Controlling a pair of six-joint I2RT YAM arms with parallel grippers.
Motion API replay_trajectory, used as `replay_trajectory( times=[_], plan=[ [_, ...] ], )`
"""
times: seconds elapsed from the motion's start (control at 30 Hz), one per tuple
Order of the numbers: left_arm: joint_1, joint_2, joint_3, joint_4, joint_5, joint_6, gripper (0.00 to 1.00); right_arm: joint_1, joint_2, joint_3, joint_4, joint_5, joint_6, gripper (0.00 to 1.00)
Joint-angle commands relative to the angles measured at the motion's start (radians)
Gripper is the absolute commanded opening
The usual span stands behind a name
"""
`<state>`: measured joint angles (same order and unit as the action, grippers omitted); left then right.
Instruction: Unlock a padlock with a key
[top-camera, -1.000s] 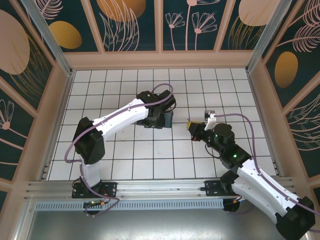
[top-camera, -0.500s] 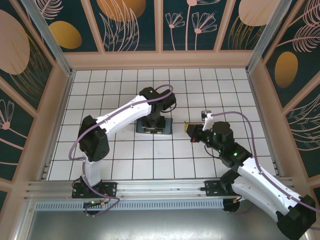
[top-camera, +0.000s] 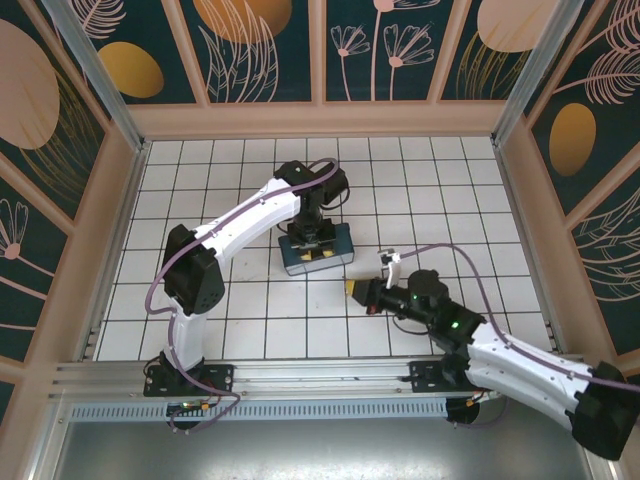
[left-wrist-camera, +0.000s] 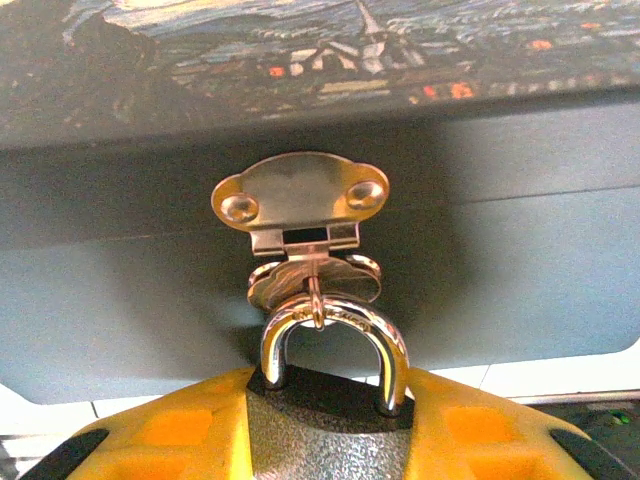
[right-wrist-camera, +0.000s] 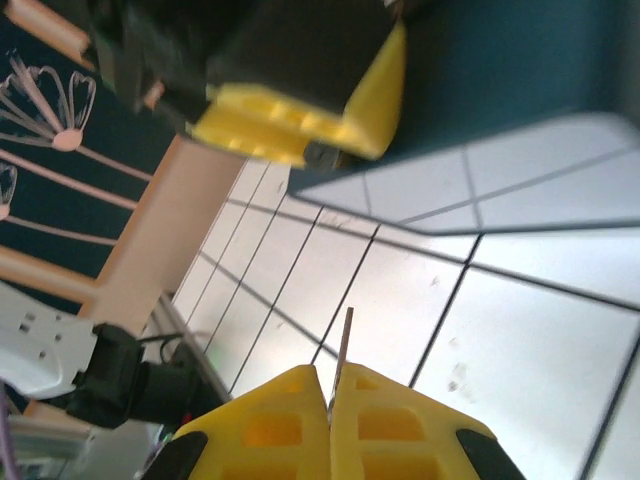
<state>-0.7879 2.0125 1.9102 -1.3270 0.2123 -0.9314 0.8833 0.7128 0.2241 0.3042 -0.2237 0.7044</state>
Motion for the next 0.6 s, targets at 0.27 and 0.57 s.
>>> replay_trajectory(
  times=[0.27, 0.57],
  plan=[
    [-0.001, -0.079, -0.073, 0.100, -0.006, -0.212, 0.36, -0.010, 0.252, -0.016, 0.520, -0.049, 0.126, 0.00],
    [-0.001, -0.106, -0.119, 0.150, 0.010, -0.290, 0.42, -0.022, 0.341, -0.037, 0.681, 0.007, 0.171, 0.00]
  ],
)
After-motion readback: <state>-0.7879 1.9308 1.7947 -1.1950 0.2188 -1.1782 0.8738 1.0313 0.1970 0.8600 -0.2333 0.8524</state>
